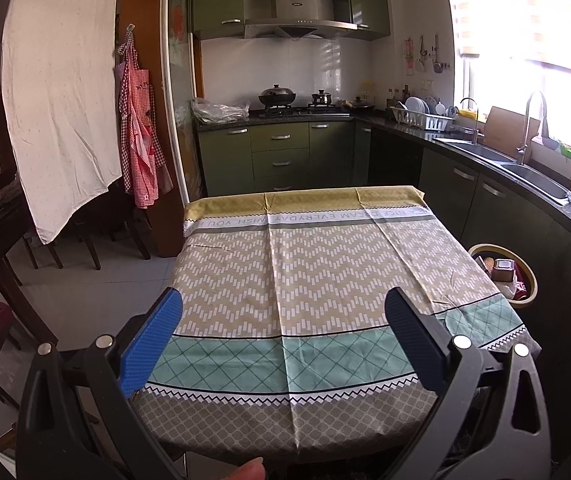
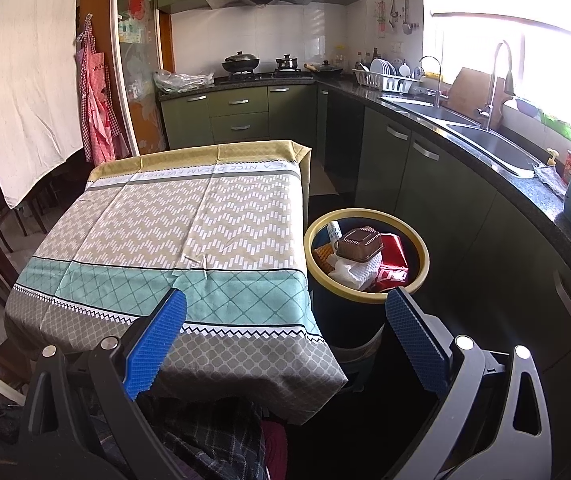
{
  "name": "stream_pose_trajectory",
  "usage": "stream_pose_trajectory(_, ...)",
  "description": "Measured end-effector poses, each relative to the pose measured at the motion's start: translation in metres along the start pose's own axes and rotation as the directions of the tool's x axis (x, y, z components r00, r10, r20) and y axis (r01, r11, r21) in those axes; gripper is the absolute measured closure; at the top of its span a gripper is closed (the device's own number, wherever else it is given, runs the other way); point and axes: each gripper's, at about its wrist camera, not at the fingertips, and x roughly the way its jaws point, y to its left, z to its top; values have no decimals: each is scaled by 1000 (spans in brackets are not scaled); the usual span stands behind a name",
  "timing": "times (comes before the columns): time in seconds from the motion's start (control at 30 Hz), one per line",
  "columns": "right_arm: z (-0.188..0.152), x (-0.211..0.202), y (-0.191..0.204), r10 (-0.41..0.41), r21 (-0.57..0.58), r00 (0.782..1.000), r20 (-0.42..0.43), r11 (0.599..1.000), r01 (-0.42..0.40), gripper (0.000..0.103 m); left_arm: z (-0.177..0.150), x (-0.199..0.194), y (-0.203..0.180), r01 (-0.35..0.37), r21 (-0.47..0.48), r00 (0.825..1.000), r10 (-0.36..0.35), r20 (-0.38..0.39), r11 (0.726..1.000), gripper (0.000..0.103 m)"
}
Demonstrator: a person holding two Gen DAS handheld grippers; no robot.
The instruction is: Collect trash
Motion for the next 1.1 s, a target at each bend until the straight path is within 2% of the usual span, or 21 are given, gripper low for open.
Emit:
stream_pose_trajectory(0.9,-1,4,-7,16,20,1000,-5,1000,-16,5,4,-2,-4,-56,-6,998,56,29,998,7)
stream_pose_trajectory(1.1,-2,7,-7,17,20,1000,-11,1000,-17,5,4,1,-2,-44,-21,999,45,18,999,7)
